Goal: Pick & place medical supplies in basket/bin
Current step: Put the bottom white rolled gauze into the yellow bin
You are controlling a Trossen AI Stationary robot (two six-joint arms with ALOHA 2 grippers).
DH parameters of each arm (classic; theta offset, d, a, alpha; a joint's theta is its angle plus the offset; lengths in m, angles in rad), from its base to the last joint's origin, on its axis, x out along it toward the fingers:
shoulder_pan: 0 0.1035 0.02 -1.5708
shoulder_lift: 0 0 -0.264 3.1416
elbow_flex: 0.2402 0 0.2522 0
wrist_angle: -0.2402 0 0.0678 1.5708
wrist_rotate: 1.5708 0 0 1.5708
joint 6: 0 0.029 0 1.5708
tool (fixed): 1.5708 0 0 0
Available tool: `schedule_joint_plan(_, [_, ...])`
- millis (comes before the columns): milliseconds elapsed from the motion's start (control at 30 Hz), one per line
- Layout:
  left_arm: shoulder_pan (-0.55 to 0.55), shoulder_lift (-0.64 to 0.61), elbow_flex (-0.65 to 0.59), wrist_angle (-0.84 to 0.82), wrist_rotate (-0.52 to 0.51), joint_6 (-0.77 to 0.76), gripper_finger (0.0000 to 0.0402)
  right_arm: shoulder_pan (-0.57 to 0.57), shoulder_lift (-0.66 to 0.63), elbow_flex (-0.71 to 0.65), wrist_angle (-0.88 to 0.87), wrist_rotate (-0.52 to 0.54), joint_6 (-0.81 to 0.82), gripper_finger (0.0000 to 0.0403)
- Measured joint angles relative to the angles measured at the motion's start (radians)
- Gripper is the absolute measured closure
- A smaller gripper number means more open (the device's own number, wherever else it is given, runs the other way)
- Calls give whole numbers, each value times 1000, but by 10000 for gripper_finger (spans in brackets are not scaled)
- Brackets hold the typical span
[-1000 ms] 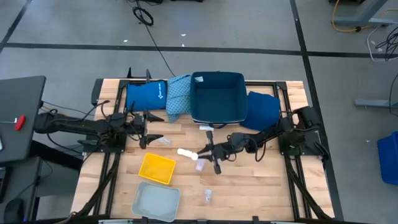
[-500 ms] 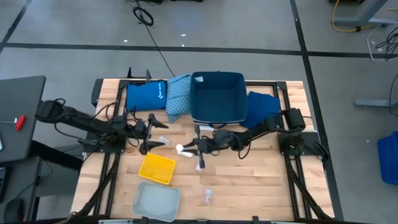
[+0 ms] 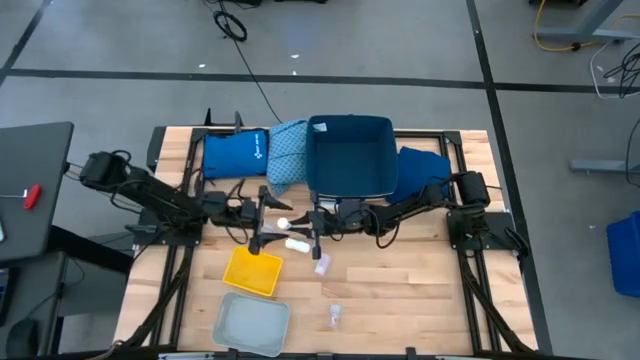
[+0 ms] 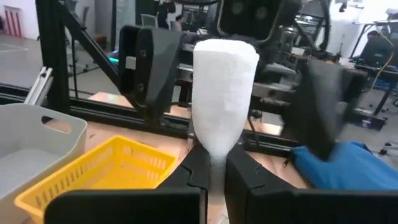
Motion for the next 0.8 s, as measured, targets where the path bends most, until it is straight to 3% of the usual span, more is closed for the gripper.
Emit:
schedule_joint_plan(233, [-4, 144, 59, 78, -22, 49, 45, 8, 0, 0, -24, 0, -3, 384])
schedule_joint_plan(400, [-4, 202, 65, 162, -22, 68, 87, 12, 0, 0, -38, -1, -8, 384])
schedule_joint_plan(533, [-11, 209, 65, 176, -16, 92, 163, 11, 0, 0, -42, -3, -8, 384])
schedule_joint_plan(767, [-57, 209, 65, 176, -37, 163, 359, 11, 0, 0, -42, -5, -12, 384])
schedule_joint_plan(800, [-63, 209, 65, 176, -40, 174, 373, 11, 0, 0, -43, -7, -12, 384])
